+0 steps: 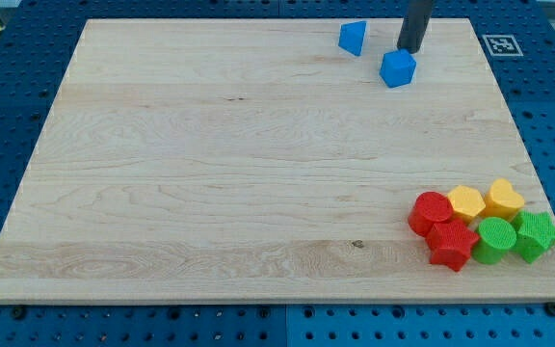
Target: Place the arm at the right center
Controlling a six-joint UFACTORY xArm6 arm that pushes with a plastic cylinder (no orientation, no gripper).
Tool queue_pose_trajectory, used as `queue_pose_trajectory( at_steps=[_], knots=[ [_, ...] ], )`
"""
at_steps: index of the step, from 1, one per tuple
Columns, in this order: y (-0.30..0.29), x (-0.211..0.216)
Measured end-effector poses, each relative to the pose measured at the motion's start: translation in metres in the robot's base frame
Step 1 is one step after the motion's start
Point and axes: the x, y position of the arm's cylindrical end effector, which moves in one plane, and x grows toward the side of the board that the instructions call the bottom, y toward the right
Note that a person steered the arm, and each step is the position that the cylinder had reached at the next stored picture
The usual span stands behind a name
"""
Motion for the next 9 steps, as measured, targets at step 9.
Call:
queue_pose_trajectory(
  at_steps=[9],
  knots=[
    [0.013,0.108]
  ],
)
